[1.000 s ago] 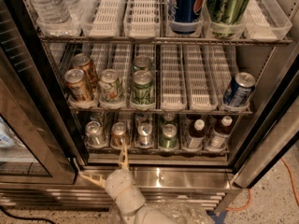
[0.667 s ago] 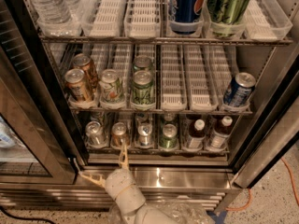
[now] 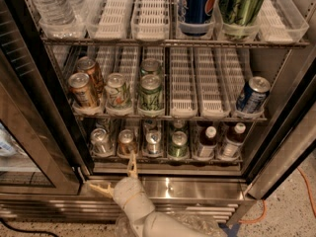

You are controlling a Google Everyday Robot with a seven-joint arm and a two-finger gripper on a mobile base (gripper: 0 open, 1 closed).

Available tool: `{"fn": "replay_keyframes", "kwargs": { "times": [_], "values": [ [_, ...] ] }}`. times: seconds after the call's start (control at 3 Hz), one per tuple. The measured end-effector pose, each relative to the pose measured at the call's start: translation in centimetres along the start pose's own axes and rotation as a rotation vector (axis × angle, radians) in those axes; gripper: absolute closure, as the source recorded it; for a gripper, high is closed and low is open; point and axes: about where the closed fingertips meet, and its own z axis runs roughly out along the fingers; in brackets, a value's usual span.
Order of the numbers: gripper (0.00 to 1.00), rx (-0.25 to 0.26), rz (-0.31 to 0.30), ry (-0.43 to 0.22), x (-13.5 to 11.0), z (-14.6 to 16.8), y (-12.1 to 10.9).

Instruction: Pick 7up can from bottom shelf of fridge

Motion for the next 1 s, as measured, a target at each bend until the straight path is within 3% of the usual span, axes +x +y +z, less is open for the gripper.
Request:
{"fn": "replay_keyframes", "kwargs": {
  "times": [0.33,1.0],
  "values": [
    [0.0,-0.024,0.028,0.054,1.73,0.15,-0.12],
    [0.0,-0.022,0.018,0.026,1.24,0.21,-0.11]
  ]
}}
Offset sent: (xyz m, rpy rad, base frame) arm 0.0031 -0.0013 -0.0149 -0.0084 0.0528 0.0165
